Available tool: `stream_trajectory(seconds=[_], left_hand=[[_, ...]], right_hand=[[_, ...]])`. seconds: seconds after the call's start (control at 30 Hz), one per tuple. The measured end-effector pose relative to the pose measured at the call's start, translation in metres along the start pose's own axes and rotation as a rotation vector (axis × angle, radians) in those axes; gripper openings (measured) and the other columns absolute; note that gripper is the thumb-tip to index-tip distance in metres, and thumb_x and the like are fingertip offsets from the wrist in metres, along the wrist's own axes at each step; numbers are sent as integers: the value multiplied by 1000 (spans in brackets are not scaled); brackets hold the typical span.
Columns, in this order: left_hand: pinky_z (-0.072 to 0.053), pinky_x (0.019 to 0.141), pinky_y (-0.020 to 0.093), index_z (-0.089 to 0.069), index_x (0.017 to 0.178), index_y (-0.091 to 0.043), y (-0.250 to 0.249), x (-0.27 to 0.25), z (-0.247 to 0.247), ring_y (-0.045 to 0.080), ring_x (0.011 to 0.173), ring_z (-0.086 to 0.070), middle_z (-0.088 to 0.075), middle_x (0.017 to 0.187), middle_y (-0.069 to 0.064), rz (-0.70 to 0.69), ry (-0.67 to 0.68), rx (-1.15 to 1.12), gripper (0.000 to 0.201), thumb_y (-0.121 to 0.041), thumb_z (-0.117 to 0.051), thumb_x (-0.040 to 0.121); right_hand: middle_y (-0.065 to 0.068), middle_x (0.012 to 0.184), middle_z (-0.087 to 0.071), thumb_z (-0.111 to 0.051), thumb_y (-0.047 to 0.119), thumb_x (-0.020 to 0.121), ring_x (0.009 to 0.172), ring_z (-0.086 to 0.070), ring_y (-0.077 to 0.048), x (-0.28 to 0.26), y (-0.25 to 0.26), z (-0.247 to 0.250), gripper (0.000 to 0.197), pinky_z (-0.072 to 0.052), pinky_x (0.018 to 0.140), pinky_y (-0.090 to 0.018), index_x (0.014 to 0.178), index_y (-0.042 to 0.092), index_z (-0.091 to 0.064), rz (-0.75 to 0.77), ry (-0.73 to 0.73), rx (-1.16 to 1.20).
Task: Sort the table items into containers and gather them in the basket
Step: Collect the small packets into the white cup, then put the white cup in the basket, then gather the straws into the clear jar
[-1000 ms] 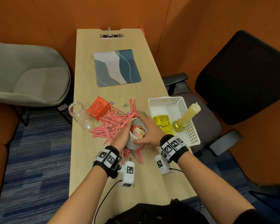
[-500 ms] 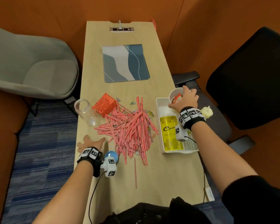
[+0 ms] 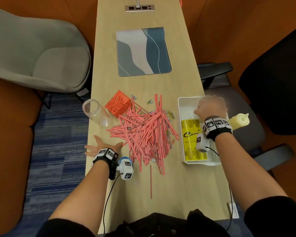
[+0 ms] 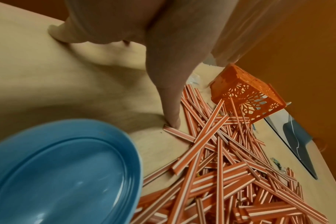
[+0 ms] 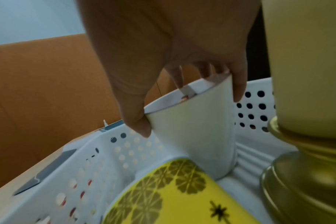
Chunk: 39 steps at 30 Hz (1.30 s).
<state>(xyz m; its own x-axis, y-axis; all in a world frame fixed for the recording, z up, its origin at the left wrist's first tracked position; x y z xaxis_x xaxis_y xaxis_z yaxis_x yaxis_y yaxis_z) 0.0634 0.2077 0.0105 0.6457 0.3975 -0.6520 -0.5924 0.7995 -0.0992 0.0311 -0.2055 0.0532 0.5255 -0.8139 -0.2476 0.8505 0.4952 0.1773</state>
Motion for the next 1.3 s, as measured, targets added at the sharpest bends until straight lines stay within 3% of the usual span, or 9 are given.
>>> stream_trajectory(seconds=[0.13,0.23,0.4,0.6,0.67,0.77,0.93,1.1,1.3], left_hand=[[-21,113,67,9,159,-34,-1,0,-2,46,151,5,13,165,22,-1,-11,1,135,-71,-80,65],[-22,115,64,6,160,-34,-1,4,1,47,151,4,11,165,22,-4,-4,-28,129,-67,-79,69],[-36,110,62,-10,159,-32,11,33,27,47,141,-32,-21,159,20,-52,65,-240,131,-72,-82,57],[-33,117,34,-34,152,-18,-15,41,69,18,139,-42,-45,151,3,-518,-129,-749,109,-26,-96,62],[-35,113,28,-39,148,-19,-29,37,77,12,132,-45,-48,145,-2,-595,-168,-772,102,-26,-96,63],[-38,108,26,-50,139,-18,-43,34,83,14,127,-51,-56,136,-3,-620,-210,-795,83,-26,-93,68],[-43,106,31,-55,131,-21,-46,32,85,15,118,-56,-59,124,-8,-663,-223,-837,67,-24,-89,73],[-45,101,29,-57,126,-28,-31,26,84,12,115,-59,-63,122,-7,-745,-224,-902,64,-32,-90,71],[-43,98,23,-54,130,-24,-15,16,78,10,119,-55,-60,127,-7,-810,-208,-894,64,-26,-88,76]], right_hand=[[-23,154,-23,-75,58,72,139,-29,-43,-1,1,-2,109,-33,111,-52,155,21,-13,-21,41,-56],[-26,152,-25,-71,63,74,138,-30,-43,-5,9,2,100,-32,112,-52,150,16,-24,-40,56,-100],[-22,138,-46,-65,60,81,129,-43,-41,-24,36,9,82,-42,101,-50,144,16,-36,139,-9,-140],[-12,116,-60,-66,40,86,108,-60,-31,-80,96,-13,47,-49,95,-40,126,18,-56,480,92,53],[-10,110,-66,-69,43,85,103,-64,-28,-100,110,-33,47,-54,90,-38,121,14,-58,464,205,64],[-15,135,-56,-72,51,82,123,-55,-32,-121,120,-67,81,-47,101,-40,141,6,-40,361,389,-96],[-24,149,-37,-76,58,75,138,-39,-36,-129,121,-94,114,-42,106,-43,152,2,-15,213,415,-202],[-17,138,-54,-85,36,74,126,-54,-33,-128,118,-94,100,-47,100,-38,148,2,-27,155,409,-4],[-16,119,-67,-80,41,78,109,-64,-30,-128,100,-81,64,-53,94,-35,121,-2,-62,92,520,77]])
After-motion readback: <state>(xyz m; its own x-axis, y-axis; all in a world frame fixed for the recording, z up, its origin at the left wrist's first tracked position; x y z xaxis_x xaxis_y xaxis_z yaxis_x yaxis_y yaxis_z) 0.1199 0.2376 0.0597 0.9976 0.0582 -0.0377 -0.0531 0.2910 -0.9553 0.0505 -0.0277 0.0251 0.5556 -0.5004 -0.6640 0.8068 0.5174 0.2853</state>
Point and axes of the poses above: each hand's wrist, its own x-axis towards the middle knuckle, its own z-axis out of the back of the hand, y = z × x, the point moved 1 cm from there along x, towards the middle knuckle
